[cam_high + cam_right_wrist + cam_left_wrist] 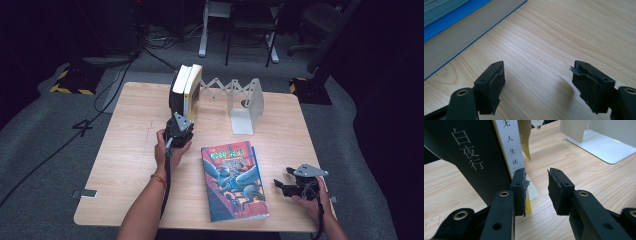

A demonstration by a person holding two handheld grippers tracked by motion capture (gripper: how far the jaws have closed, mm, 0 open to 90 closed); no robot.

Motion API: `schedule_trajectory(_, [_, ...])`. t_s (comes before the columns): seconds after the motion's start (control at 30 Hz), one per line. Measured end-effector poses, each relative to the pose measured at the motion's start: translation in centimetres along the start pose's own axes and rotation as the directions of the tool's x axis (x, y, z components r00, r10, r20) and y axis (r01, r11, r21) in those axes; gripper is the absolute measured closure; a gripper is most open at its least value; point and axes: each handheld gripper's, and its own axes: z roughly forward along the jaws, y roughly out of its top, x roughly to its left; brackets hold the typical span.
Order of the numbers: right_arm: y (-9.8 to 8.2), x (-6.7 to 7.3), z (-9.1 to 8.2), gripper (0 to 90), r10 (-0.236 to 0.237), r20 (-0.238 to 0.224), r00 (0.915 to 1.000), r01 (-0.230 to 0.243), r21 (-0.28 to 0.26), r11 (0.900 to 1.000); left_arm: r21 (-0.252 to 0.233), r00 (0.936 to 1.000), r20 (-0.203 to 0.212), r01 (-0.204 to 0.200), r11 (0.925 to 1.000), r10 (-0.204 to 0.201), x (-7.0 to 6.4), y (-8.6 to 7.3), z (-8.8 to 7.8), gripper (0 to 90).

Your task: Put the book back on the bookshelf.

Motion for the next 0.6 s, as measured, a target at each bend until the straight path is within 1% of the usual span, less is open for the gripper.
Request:
schedule_trajectory(0.23, [0.0,0.0,0.0,26.2,0.003,-0.001,1.0,-0.003,0.001,1.0,0.008,1.0,0.002,0.006,0.9999,-0.006,0.1,0.3,0.4,65.9])
schedule_trajectory(0.27, [0.0,0.0,0.0,26.2,0.001,0.001,1.0,-0.001,0.001,1.0,0.009,1.0,0.004,0.005,0.9999,-0.005,0.1,0.3,0.4,64.9])
schedule_trajectory(0.33, [0.0,0.0,0.0,26.1,0.0,0.003,1.0,0.001,-0.001,1.0,0.01,0.9998,0.018,0.008,0.9999,-0.008,0.1,0.2,0.2,59.6])
schedule_trajectory(0.37, [0.0,0.0,0.0,25.8,0.001,0.004,1.0,-0.001,0.0,1.0,0.009,0.9996,0.029,0.004,1.0,-0.004,0.2,0.1,0.0,59.0])
schedule_trajectory(0.47, [0.0,-0.1,0.0,25.3,0.01,-0.001,1.0,-0.01,0.002,1.0,-0.005,0.9981,0.06,-0.015,0.9999,0.016,0.1,-0.3,-1.2,58.8])
schedule_trajectory(0.5, [0.0,-0.1,0.0,25.3,0.012,-0.002,0.9999,-0.012,0.003,1.0,0.001,0.9968,0.076,-0.027,0.9996,0.027,0.1,-0.6,-1.8,58.6])
schedule_trajectory(0.53, [0.0,-0.1,0.0,25.2,0.014,-0.004,0.9999,-0.014,0.006,1.0,0.0,0.995,0.093,-0.037,0.9993,0.037,-0.1,-0.8,-2.3,57.9])
schedule_trajectory(0.6, [0.1,-0.1,0.1,25.3,0.012,-0.003,0.9999,-0.012,0.006,1.0,0.009,0.9896,0.123,-0.077,0.997,0.075,-0.3,-1.2,-3.3,57.6])
